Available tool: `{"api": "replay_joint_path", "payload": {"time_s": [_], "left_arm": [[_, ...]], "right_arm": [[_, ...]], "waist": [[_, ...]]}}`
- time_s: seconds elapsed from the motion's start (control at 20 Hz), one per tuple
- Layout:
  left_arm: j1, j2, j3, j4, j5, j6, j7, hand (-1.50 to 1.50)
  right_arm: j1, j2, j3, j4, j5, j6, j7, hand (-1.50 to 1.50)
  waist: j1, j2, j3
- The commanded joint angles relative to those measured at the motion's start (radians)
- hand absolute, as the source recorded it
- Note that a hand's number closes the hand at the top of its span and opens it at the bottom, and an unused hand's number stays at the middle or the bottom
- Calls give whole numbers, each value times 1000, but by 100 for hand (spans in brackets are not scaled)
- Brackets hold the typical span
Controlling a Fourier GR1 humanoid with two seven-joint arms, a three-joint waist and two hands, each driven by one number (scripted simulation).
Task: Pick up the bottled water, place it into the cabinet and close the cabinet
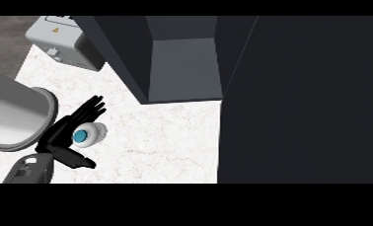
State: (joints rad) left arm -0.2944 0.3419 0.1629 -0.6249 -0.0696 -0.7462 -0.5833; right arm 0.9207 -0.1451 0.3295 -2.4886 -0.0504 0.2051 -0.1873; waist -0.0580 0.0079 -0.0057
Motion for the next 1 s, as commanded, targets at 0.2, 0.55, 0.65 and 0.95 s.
{"api": "replay_joint_path", "payload": {"time_s": [0.2, 0.55, 0.65, 0.95], "left_arm": [[-54, -29, -29, 123, 17, -125, -171, 150], [-52, -37, -25, 206, 72, -177, -172, 150], [-58, -41, -20, 217, 88, -186, -178, 150], [-26, -199, 85, 198, 167, 237, -216, 150]], "right_arm": [[38, -6, 11, -88, -7, -15, 36, -150], [73, -28, 4, -67, -4, 16, -23, -150], [83, -36, -31, -49, -39, 31, -59, -150], [94, -14, -3, -46, 1, 7, -70, -150]], "waist": [[13, 3, -1], [4, 3, -2], [1, 1, -1], [38, -6, 2]]}}
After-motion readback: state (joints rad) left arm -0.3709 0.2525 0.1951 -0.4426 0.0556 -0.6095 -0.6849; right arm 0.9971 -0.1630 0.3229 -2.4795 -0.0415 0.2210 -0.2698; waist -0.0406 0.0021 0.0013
